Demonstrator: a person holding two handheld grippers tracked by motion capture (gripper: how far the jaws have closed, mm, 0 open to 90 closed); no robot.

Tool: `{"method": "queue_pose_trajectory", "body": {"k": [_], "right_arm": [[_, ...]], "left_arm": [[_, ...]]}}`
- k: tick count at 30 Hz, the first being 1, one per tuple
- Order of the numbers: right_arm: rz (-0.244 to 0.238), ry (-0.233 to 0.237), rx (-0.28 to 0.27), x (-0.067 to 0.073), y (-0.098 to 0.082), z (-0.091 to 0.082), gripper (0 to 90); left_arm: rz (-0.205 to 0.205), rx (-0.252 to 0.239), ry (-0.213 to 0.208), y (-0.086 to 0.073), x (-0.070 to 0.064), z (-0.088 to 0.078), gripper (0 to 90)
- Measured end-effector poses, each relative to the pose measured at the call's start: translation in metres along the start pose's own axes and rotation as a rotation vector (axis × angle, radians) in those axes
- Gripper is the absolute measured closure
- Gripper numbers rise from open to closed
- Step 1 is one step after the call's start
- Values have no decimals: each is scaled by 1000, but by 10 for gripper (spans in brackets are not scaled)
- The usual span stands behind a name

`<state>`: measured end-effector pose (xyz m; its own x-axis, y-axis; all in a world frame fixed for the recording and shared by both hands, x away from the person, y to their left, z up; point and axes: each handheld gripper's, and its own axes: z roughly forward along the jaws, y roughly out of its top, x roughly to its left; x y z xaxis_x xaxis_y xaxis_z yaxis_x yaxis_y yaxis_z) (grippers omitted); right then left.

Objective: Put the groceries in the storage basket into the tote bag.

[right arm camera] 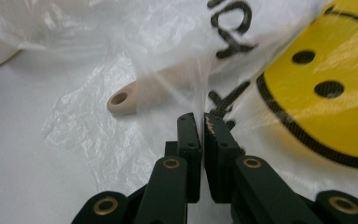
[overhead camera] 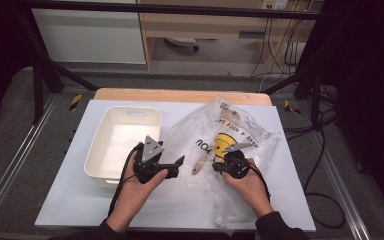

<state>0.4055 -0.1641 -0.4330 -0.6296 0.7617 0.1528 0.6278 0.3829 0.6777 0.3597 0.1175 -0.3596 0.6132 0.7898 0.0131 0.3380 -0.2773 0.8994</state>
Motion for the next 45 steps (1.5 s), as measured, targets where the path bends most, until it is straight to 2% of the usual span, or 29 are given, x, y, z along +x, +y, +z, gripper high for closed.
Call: {"method": "queue_pose_trajectory", "body": {"k": [2,6,11,13,16,22,26,31,36,45], "right_arm": [[-4,0,5,2,-2,1,834],[-18,-8,2,8,-4,1,723],[-4,-20,-37,12,-6,-7,503],[6,-45,-57,13,-6,-11,378],[-1,-82,-95,16,-7,-17,236],[5,-170,-163,14,-11,-36,97],[23,-211,-185,7,-19,-50,58],[69,-252,-169,-3,-35,-63,66],[117,-271,-137,-9,-53,-72,65],[170,-296,-62,-17,-79,-78,64]], "left_arm": [[-1,-1,19,1,5,-4,158],[-15,-9,45,3,18,-11,166],[-25,10,70,0,34,-14,163],[-13,16,80,-1,37,-14,161],[-25,18,79,-3,41,-13,160],[-32,24,73,-5,45,-14,135],[-48,16,73,-5,49,-17,117],[-54,20,76,-7,50,-19,116],[-56,28,80,-8,52,-20,116],[-57,30,91,-10,53,-21,116]]}}
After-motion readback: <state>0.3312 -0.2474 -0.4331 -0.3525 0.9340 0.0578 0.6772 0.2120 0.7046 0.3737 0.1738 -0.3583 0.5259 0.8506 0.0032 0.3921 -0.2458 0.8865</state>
